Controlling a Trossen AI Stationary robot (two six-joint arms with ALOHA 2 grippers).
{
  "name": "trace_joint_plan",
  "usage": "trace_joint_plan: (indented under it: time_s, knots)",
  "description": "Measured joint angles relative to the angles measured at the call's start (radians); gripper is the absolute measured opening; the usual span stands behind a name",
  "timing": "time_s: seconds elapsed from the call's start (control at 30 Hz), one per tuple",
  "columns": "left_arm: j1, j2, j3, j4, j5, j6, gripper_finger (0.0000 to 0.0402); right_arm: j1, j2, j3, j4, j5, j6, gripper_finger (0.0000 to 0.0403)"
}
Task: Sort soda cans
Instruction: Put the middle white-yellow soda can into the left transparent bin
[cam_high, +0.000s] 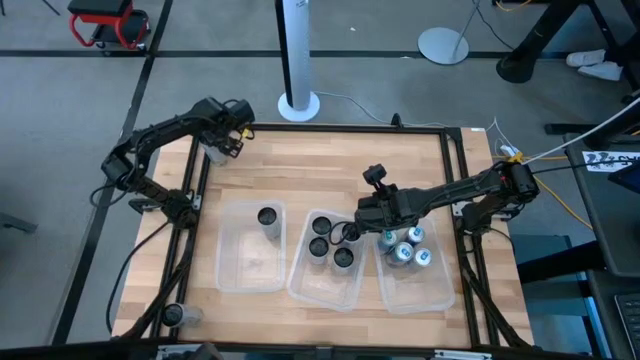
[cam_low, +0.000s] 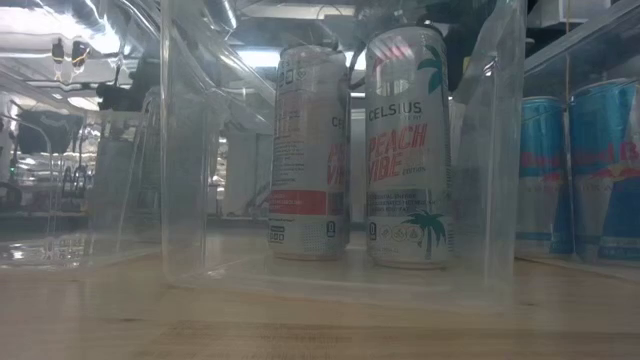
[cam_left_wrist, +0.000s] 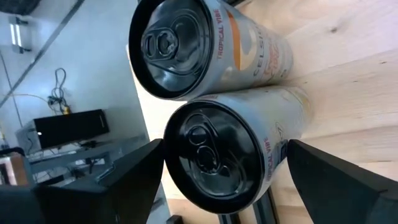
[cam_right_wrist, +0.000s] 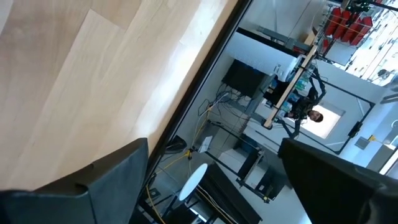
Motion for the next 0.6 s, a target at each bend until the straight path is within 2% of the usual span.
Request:
trace_joint_plan:
  time_s: [0.43, 0.6]
  knots:
    - [0.000, -0.002, -0.015, 0.026, 0.012, 0.022, 0.0321, 0.000, 0.000, -0.068, 0.049, -0.008, 0.000, 0.0364]
    - [0.002, -0.002, -0.013, 0.019, 0.051, 0.027, 0.0321, 0.000, 0.000, -0.068, 0.051, -0.008, 0.000, 0.0364]
